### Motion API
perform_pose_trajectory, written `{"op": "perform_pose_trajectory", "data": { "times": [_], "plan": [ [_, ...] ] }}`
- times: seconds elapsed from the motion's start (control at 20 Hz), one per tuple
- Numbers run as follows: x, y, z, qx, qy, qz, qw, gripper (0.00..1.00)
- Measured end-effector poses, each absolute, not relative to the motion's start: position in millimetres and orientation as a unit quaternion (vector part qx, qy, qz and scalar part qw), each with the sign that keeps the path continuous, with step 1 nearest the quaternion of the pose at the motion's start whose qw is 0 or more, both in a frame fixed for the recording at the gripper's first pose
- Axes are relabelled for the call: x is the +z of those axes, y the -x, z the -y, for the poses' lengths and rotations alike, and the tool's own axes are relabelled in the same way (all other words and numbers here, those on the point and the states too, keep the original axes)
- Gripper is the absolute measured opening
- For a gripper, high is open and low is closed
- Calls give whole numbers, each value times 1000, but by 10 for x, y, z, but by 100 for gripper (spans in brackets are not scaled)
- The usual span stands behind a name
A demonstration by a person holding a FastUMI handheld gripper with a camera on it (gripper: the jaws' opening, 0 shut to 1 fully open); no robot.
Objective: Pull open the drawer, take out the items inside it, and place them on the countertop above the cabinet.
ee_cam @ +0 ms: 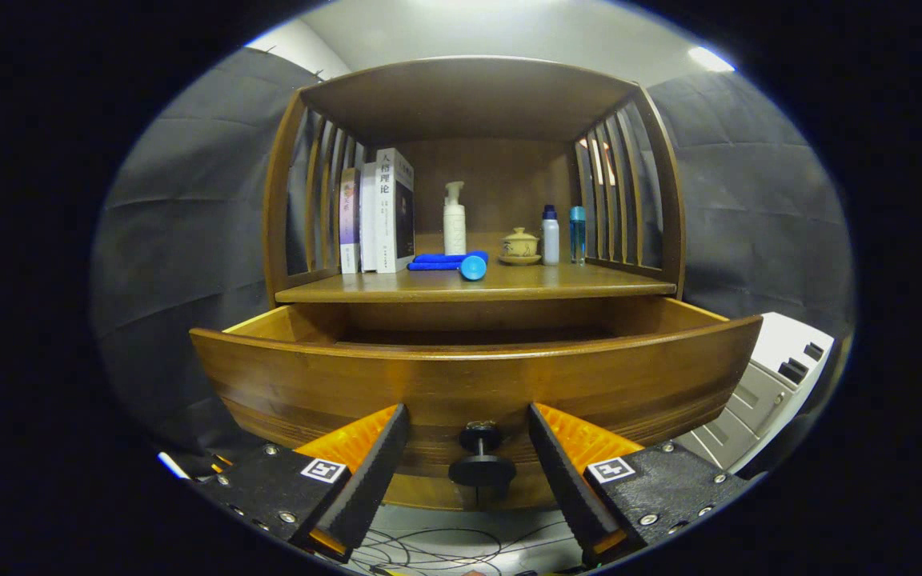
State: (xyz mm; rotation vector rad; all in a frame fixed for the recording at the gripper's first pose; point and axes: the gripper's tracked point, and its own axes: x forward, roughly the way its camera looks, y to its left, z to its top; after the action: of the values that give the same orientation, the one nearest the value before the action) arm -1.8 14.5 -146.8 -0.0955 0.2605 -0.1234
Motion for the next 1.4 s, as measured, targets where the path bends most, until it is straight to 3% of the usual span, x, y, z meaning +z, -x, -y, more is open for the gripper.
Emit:
{"op": "perform_pose_trajectory", "data": {
  "times": [1.4],
  "plan": [
    [-1511,-1240,25,-51,43,-107,992,93]
  ]
}}
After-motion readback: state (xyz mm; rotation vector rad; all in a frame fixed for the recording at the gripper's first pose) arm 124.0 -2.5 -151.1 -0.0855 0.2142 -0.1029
